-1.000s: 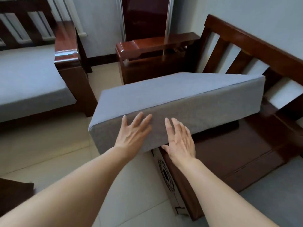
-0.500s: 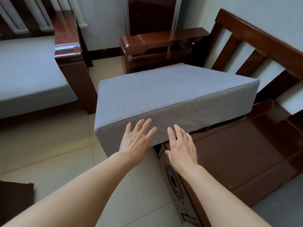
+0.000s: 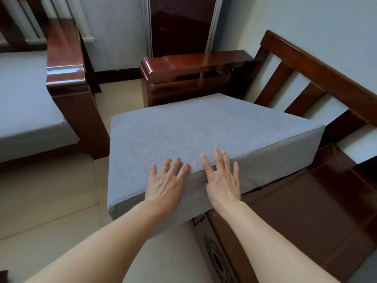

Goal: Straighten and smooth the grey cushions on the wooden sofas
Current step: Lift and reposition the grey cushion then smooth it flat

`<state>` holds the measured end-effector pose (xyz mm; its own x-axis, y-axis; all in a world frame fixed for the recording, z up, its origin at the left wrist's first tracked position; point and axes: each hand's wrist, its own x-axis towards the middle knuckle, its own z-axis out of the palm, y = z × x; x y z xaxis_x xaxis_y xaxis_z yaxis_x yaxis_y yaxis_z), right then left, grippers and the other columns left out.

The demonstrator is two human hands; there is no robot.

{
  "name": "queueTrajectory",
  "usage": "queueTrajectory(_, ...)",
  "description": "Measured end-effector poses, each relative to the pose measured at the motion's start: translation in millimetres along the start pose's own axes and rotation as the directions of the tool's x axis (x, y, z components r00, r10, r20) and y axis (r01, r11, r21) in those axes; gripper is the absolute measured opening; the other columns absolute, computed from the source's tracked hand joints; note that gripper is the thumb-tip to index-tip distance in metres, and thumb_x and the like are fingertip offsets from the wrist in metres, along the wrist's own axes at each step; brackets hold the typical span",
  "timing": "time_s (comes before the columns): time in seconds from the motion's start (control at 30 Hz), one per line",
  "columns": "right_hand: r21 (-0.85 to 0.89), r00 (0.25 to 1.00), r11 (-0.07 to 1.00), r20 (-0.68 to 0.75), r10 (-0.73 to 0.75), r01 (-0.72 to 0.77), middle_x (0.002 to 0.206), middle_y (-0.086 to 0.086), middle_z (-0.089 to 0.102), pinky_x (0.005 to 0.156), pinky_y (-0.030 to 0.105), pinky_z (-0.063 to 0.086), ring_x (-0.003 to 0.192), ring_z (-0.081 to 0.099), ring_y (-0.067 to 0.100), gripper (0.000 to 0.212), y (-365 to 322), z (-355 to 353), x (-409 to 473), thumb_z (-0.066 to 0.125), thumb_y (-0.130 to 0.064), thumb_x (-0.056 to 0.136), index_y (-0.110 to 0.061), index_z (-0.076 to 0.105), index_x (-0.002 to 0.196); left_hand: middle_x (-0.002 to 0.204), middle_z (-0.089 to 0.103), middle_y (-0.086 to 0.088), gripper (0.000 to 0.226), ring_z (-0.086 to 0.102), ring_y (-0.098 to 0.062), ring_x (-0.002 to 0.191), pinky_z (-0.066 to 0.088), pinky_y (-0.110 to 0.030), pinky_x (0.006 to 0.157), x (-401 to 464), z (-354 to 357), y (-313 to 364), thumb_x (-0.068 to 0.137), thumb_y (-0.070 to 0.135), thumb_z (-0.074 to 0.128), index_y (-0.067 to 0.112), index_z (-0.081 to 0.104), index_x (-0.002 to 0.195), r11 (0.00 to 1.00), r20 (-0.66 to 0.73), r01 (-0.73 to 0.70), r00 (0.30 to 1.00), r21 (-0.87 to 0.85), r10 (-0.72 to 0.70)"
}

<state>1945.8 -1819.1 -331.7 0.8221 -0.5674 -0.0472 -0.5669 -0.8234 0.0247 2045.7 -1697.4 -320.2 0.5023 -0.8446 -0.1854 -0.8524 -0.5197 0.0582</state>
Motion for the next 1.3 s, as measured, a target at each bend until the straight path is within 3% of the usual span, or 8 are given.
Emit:
queueTrajectory(0.17, 0.003, 0.983, 0.991, -0.127, -0.133, 0.134, 0.143, 0.009, 0.030, 0.093, 0.075, 0.019, 0.134, 0.021, 0.036, 0.098, 21.5, 37.4, 22.3, 0.086, -0.018, 0.059, -0.032, 0.031, 0.140, 0.157, -0.001, -0.004, 0.096, 0.005, -0.027, 0.144, 0.024, -0.044, 0.109, 32.0, 14.4, 7.7, 0.085, 0.043, 0.063, 0.028, -0.006, 0.149, 0.999, 0.018, 0.042, 0.999, -0.021, -0.042)
queueTrajectory(0.6, -0.074, 0.987, 0.989, -0.091, -0.132, 0.126, 0.133, 0.014, 0.033, 0.082, 0.082, 0.022, 0.125, 0.033, 0.037, 0.097, 33.7, 37.4, 48.5, 0.085, -0.026, 0.055, -0.028, 0.032, 0.136, 0.159, -0.010, -0.006, 0.088, -0.006, -0.028, 0.146, 0.014, -0.046, 0.115, 65.4, 13.4, 19.0, 0.093, 0.031, 0.056, 0.019, -0.009, 0.151, 0.999, 0.066, -0.031, 0.997, -0.034, 0.033)
queueTrajectory(0.83, -0.071, 0.984, 0.991, -0.130, -0.122, 0.114, 0.135, 0.016, 0.032, 0.089, 0.080, 0.021, 0.130, 0.031, 0.038, 0.092, 35.3, 43.4, 35.2, 0.082, -0.035, 0.064, -0.023, 0.029, 0.138, 0.159, -0.005, -0.001, 0.090, -0.003, -0.025, 0.146, 0.017, -0.042, 0.113, 58.5, 14.9, 23.3, 0.089, 0.031, 0.060, 0.024, -0.005, 0.151, 0.998, 0.011, -0.028, 1.000, -0.058, 0.029)
queueTrajectory(0.97, -0.120, 0.985, 0.985, -0.105, -0.140, 0.127, 0.133, 0.016, 0.031, 0.087, 0.081, 0.018, 0.128, 0.031, 0.039, 0.095, 38.7, 55.2, 49.6, 0.082, -0.024, 0.060, -0.022, 0.027, 0.138, 0.159, -0.008, 0.000, 0.089, -0.003, -0.026, 0.147, 0.019, -0.046, 0.113, 73.3, 22.5, 25.7, 0.090, 0.029, 0.060, 0.024, -0.005, 0.150, 0.999, 0.032, -0.006, 0.999, -0.042, 0.007)
queueTrajectory(1.03, -0.133, 0.993, 0.987, -0.048, -0.103, 0.096, 0.136, 0.016, 0.026, 0.089, 0.081, 0.013, 0.130, 0.024, 0.039, 0.092, 34.1, 58.4, 55.8, 0.075, -0.019, 0.065, -0.021, 0.020, 0.140, 0.159, -0.008, 0.001, 0.090, -0.003, -0.027, 0.147, 0.020, -0.050, 0.113, 82.2, 29.9, 25.2, 0.090, 0.024, 0.061, 0.025, -0.005, 0.150, 0.998, 0.051, 0.032, 0.998, -0.047, -0.029)
queueTrajectory(1.17, -0.072, 0.979, 0.995, 0.197, -0.052, 0.067, 0.152, 0.013, -0.014, 0.101, 0.074, 0.001, 0.141, -0.017, 0.038, 0.093, 32.8, 56.2, 62.7, 0.053, -0.011, 0.087, -0.025, -0.017, 0.147, 0.159, -0.005, -0.001, 0.088, 0.003, -0.028, 0.146, 0.037, -0.046, 0.104, 89.5, 42.9, 30.8, 0.092, 0.022, 0.058, 0.026, -0.007, 0.151, 0.995, 0.107, 0.081, 0.992, -0.066, -0.073)
queueTrajectory(1.23, -0.086, 0.944, 0.996, 0.329, 0.001, 0.029, 0.154, 0.013, -0.019, 0.106, 0.069, 0.001, 0.141, -0.021, 0.036, 0.087, 42.1, 58.1, 50.2, 0.046, -0.015, 0.095, -0.025, -0.023, 0.147, 0.158, 0.001, -0.002, 0.085, 0.009, -0.026, 0.144, 0.043, -0.041, 0.095, 86.1, 51.5, 46.0, 0.093, 0.019, 0.054, 0.025, -0.007, 0.151, 0.996, 0.163, 0.054, 0.986, -0.069, -0.042)
queueTrajectory(1.3, -0.049, 0.933, 0.999, 0.359, 0.019, -0.002, 0.155, 0.013, -0.018, 0.110, 0.063, 0.001, 0.143, -0.018, 0.033, 0.074, 53.7, 65.8, 34.9, 0.036, -0.027, 0.101, -0.024, -0.021, 0.147, 0.159, 0.001, -0.003, 0.081, 0.009, -0.026, 0.145, 0.039, -0.043, 0.099, 84.3, 62.4, 53.2, 0.095, 0.012, 0.049, 0.021, -0.009, 0.151, 0.996, 0.187, 0.067, 0.981, -0.051, -0.057)
